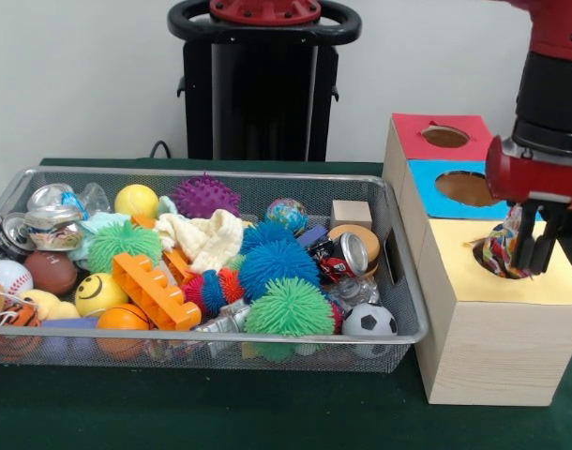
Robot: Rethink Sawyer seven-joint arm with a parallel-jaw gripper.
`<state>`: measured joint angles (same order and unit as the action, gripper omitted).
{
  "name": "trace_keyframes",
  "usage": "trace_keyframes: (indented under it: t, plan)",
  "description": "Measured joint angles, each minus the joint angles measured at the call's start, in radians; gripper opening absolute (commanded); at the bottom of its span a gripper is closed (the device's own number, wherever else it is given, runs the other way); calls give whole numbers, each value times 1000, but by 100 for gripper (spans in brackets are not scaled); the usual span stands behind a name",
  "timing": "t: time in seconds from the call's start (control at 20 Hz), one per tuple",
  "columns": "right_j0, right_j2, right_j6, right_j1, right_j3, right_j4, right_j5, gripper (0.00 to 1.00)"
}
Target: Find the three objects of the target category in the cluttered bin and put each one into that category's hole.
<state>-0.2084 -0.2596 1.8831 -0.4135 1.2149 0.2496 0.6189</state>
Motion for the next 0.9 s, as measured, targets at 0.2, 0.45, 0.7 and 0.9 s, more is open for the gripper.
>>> trace_keyframes:
  t: [0.2,0.45,0.7,0.9]
  plan:
    - [-6,0,0,11,0,0,1,0]
    - [-11,0,0,13,0,0,30,0]
    - [-11,0,0,13,0,0,68,0]
    - [-11,0,0,8,0,0,119,0]
